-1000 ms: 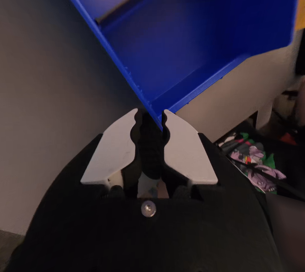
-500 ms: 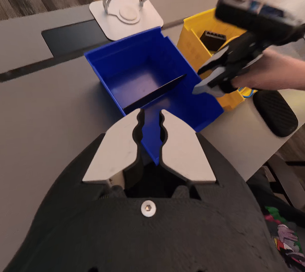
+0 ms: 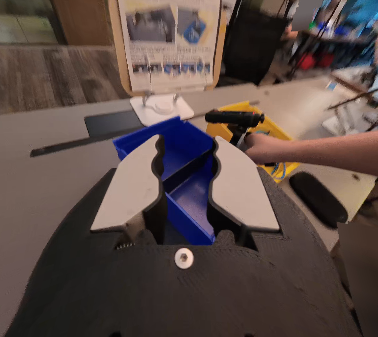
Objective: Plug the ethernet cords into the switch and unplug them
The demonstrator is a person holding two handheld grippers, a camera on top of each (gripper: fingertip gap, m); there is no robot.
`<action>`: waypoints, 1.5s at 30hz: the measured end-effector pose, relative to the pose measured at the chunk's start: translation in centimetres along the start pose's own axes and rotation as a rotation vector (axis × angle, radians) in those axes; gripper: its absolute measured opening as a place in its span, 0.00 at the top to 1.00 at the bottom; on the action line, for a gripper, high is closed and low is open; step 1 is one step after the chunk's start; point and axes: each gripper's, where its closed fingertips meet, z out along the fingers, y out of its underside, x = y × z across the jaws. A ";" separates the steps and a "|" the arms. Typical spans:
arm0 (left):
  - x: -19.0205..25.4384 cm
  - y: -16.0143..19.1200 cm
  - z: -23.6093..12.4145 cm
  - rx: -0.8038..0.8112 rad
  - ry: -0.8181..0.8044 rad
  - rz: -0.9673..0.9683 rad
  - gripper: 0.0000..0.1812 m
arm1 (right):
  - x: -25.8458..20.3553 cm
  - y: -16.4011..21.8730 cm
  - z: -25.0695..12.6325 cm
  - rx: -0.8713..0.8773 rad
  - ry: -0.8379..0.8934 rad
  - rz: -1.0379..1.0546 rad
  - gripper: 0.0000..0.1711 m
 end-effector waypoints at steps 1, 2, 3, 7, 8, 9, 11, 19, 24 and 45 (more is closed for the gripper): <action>0.3 -1.0 -1.1 0.067 -0.001 -0.006 0.74 | -0.6 0.2 -1.0 0.000 -0.025 -0.011 0.96; 0.4 -1.9 -2.2 0.131 -0.018 -0.005 0.75 | -1.1 0.5 -2.3 0.006 -0.044 -0.023 0.96; 0.2 -2.6 -3.2 0.194 -0.061 -0.005 0.74 | -1.4 0.8 -3.8 0.019 -0.069 -0.030 0.96; 0.4 -4.4 -5.9 0.355 -0.149 0.013 0.63 | 0.4 3.3 -12.3 0.106 -0.158 -0.053 0.96; 0.8 -4.4 -5.7 0.360 -0.126 0.007 0.61 | 1.8 4.4 -14.8 0.128 -0.186 -0.045 0.96; 1.3 -4.2 -5.0 0.338 -0.093 -0.006 0.60 | 3.4 5.8 -17.2 0.137 -0.221 -0.033 0.96; 2.4 -3.0 -2.3 0.238 -0.009 -0.031 0.57 | 7.3 9.1 -21.7 0.162 -0.275 -0.015 0.96; 10.9 7.3 17.5 -0.198 0.316 -0.135 0.47 | 29.3 21.8 -26.4 0.447 -0.045 0.346 0.96; 16.3 18.2 24.5 -0.521 0.446 -0.213 0.48 | 35.2 27.6 -19.9 0.405 -0.132 0.618 0.96; -4.6 19.1 16.8 -0.926 0.014 0.049 0.95 | 34.2 22.0 -7.1 0.181 0.020 0.515 0.95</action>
